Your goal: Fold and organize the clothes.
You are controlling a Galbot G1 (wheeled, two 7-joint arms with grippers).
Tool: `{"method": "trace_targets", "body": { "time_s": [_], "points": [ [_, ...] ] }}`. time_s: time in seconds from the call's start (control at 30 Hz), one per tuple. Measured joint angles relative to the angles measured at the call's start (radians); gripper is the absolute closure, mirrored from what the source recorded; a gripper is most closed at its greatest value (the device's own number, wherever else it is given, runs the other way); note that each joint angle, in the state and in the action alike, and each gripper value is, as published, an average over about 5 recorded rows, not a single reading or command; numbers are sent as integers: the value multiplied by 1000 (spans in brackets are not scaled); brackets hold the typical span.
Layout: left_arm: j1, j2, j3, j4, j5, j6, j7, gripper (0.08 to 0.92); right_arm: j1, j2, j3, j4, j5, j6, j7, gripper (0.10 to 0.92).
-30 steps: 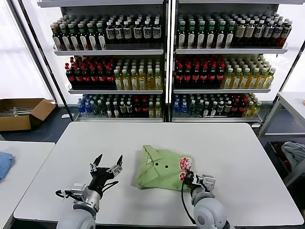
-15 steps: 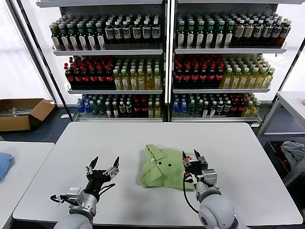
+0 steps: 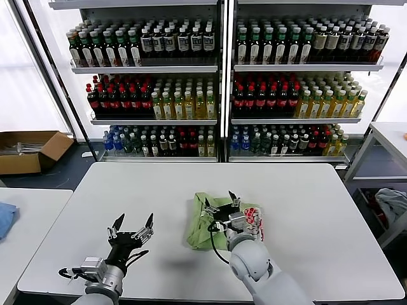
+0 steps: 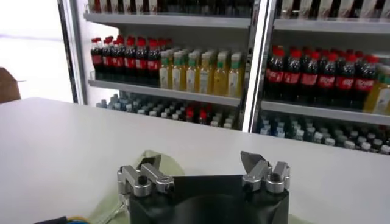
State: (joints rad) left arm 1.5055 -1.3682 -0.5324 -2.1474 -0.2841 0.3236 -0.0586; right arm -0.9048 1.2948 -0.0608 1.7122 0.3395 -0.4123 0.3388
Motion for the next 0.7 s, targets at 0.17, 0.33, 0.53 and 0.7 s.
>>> {"method": "trace_targets", "body": {
  "time_s": [0.17,0.33,0.53,0.7],
  "points": [
    [16,-4,-2,-1,10,-2,2,177,4,19,-3,-43,0,0,3,203],
    [27,-11,1,-2,21,-5,5,177,-21,40,11,-72,1,11,0,203],
    [38,-9,-5,-4,29,-9,7,177,-53,59,24,-102,-10,38,-12,203],
    [42,-3,-16,-12,32,-15,7,177,-66,58,35,-102,-22,69,-27,203]
  ]
}}
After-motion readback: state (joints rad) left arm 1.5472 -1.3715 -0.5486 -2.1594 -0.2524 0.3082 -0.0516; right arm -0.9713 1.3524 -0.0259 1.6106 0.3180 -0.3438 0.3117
